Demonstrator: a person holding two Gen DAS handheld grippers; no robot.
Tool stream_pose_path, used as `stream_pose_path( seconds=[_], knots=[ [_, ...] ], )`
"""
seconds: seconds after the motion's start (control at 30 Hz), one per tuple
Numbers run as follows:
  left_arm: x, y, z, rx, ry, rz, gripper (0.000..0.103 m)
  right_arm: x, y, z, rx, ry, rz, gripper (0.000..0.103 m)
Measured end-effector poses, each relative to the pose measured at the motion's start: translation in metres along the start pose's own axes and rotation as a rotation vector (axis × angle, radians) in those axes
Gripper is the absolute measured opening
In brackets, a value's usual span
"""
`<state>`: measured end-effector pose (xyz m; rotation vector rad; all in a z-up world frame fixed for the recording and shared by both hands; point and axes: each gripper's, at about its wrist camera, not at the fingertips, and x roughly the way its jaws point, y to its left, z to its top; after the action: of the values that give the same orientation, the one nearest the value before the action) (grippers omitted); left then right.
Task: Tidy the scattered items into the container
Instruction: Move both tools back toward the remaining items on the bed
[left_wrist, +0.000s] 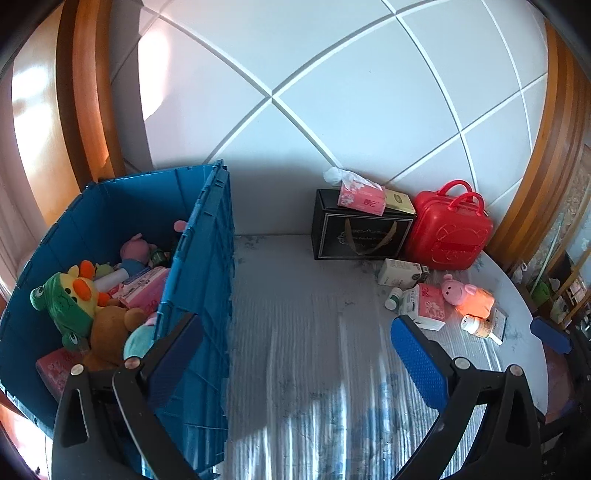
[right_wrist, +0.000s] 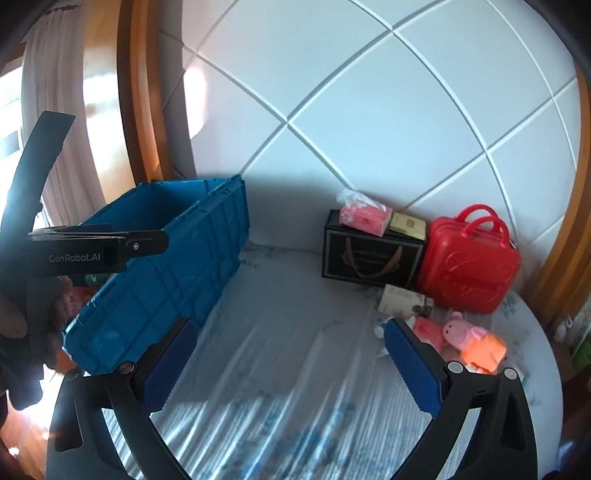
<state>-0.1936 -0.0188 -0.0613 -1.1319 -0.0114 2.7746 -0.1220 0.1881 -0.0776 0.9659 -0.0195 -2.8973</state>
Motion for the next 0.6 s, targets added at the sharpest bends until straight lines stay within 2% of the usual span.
stream_pose_path(
  seconds=[0.17,0.37,0.5,0.6],
  knots=[
    [0.006,-0.037,-0.008,0.054,0.014,-0.039,0.103,-0.013,-0.028,-0.018,0.038,0.000,-0.039,0.102],
    [0.018,-0.063,-0.016,0.084,0.017,-0.117,0.103,-0.025,-0.050,-0.038,0.064,0.011,-0.111,0.102],
    [0.038,-0.081,-0.028,0.120,0.041,-0.156,0.103,-0.025,-0.073,-0.056,0.096,0.026,-0.163,0.102],
    [0.056,-0.099,-0.039,0.173,0.069,-0.159,0.103,-0.019,-0.103,-0.077,0.132,0.028,-0.218,0.102]
  ],
)
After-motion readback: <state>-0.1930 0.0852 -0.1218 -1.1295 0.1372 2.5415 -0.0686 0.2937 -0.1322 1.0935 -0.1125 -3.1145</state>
